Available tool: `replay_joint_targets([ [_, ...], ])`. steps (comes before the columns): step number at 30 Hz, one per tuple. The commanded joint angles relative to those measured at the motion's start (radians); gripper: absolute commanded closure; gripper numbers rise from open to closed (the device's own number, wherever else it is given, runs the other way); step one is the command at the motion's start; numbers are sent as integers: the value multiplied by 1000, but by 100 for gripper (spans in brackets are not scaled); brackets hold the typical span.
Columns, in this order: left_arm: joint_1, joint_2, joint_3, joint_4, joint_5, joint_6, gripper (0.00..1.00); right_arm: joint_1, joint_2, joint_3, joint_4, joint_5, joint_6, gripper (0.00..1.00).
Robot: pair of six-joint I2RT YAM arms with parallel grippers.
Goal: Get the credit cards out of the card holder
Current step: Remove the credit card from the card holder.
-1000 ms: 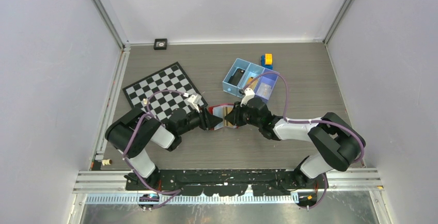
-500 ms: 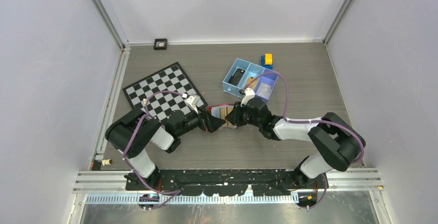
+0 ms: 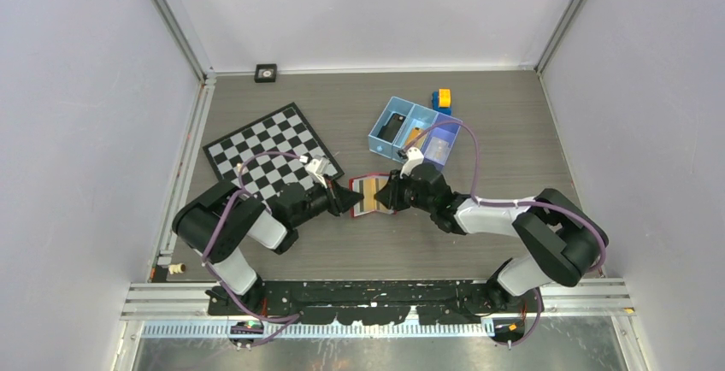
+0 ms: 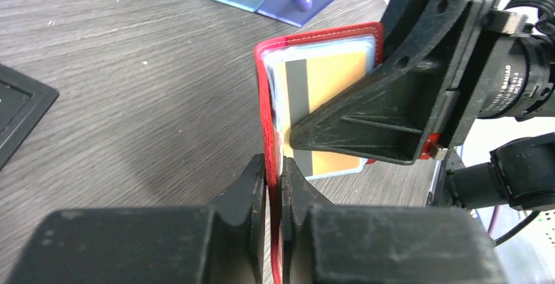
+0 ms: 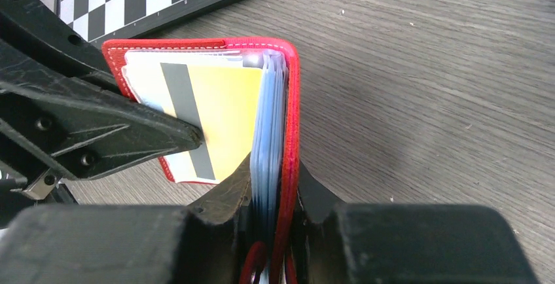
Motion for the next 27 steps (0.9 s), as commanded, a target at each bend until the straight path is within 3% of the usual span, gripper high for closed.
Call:
replay_joint_targets([
  [1, 17, -47, 20, -48, -30, 5, 99, 5, -61, -9, 66, 24, -3, 78],
  [3, 27, -50, 14, -46, -26, 1, 100, 5, -75, -13, 57, 44, 0, 71],
  [5, 36, -53, 10, -42, -16, 0, 100, 5, -102, -17, 31, 96, 7, 50],
  [7, 44, -53, 9, -37, -4, -3, 100, 4, -149, -6, -59, 211, 23, 41],
  [14, 59, -8, 15, 50, 67, -43, 100, 4, -431, -59, -257, 317, 55, 44],
  [19, 63, -78, 4, -31, 31, -59, 100, 20, -548, -77, -312, 295, 61, 51],
  [22, 62, -118, -2, -88, 20, -55, 100, 35, -497, -58, -274, 185, 59, 54],
  [27, 62, -128, -8, -47, 69, -88, 100, 52, -286, 18, -188, 20, 64, 61],
])
